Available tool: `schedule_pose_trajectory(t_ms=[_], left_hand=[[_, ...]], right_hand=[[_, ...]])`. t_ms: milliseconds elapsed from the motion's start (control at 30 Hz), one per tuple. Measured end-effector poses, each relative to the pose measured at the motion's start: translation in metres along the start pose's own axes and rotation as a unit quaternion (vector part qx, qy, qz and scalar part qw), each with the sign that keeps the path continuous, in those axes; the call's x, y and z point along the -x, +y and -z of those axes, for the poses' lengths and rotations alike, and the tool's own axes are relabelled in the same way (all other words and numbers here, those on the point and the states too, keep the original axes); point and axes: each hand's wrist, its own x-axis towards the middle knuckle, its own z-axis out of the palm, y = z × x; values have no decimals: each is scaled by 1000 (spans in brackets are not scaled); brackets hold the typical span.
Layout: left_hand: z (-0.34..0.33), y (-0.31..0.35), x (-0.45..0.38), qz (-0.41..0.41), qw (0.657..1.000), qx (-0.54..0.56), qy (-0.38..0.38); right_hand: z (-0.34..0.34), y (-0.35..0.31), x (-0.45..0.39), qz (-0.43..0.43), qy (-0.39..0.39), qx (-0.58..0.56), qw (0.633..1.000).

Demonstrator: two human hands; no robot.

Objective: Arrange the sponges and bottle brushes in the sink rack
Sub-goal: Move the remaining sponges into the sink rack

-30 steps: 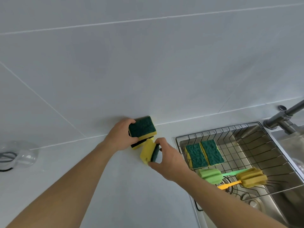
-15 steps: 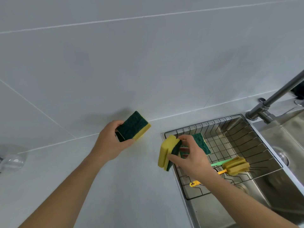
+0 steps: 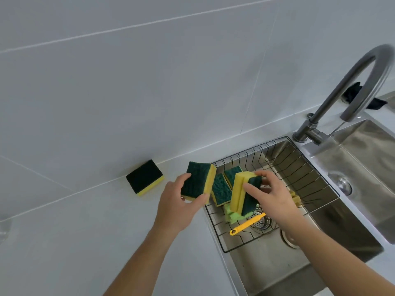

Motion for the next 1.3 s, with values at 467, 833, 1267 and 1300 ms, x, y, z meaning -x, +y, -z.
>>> schedule_pose_trajectory(t_ms=[467, 833, 1267, 1300], left_hand=[[-93, 16, -34, 122, 986, -112, -23], [-106, 18, -40, 63, 973, -217, -52], [-89, 18, -100, -156, 868, -435, -182], [-90, 17, -100, -156, 867, -436, -182]], right_hand=[[0, 13, -101, -25, -39, 183, 982], [-14, 30, -114, 53, -85, 224, 969], [7, 21, -131, 315, -241, 516, 759], [6, 19, -132, 323, -237, 516, 757]])
